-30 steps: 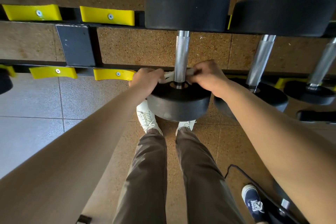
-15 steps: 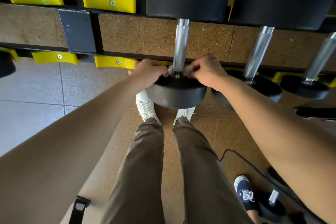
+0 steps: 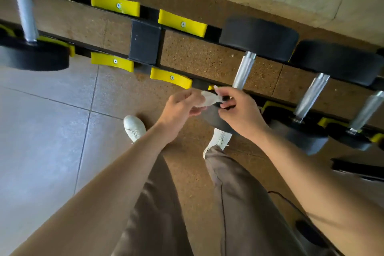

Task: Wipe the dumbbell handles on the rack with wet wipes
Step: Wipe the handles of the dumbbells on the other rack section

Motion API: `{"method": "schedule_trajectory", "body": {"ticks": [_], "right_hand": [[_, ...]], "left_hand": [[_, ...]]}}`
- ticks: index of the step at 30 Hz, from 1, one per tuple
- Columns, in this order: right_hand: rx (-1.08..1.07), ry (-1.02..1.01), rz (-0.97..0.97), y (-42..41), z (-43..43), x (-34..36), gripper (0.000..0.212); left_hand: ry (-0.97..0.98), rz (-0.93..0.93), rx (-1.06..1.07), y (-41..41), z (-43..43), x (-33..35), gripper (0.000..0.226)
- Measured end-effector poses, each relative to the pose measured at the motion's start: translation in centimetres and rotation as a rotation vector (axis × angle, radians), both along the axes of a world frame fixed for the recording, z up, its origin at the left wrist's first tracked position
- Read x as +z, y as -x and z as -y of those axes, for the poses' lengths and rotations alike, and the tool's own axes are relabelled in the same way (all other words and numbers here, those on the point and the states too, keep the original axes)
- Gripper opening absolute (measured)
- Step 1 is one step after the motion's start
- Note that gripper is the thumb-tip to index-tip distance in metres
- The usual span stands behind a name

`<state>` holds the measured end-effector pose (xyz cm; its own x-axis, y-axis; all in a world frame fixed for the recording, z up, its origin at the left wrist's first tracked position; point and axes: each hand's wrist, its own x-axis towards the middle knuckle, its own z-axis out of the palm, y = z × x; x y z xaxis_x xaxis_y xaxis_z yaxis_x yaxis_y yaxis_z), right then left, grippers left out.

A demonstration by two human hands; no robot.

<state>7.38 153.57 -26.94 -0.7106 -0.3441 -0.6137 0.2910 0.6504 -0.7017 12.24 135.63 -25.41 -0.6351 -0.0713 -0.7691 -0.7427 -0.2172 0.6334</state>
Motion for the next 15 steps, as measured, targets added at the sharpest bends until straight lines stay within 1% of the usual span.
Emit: {"method": "schedule_trajectory", "body": {"ticks": [1,2,5,6,9,11,13,15], "right_hand": [[0.007,0.037,0.031,-0.4,1.6,0.4,0.051],[0.019,0.061,0.041,-1.0,3.5,0.6,0.047],[0.029,0.097,0.039,-2.1,8.8,1.3,0.034],[0.026,0.113,0.048,-2.4,10.6,1.5,0.031],[-0.028,0.183,0.078,-3.2,16.5,2.9,0.023],[-0.043,0.178,0.081,-3.7,20.0,3.6,0.018],[-0.029,0.156,0.071,-4.4,24.4,4.3,0.01],[-0.076,0.171,0.11,-4.9,28.6,5.3,0.009]], "left_hand": [[-0.028,0.005,0.048,-0.5,1.0,0.4,0.031],[-0.05,0.004,0.094,-1.1,2.4,1.0,0.032],[-0.051,-0.022,0.173,-2.7,6.7,2.0,0.019],[-0.046,-0.035,0.191,-3.3,8.5,2.4,0.018],[-0.052,-0.081,0.256,-5.3,14.4,3.4,0.026],[-0.046,-0.087,0.303,-6.5,17.9,4.2,0.022],[-0.033,-0.083,0.36,-7.6,21.9,5.0,0.013],[0.005,-0.074,0.43,-8.6,25.7,5.6,0.01]]}}
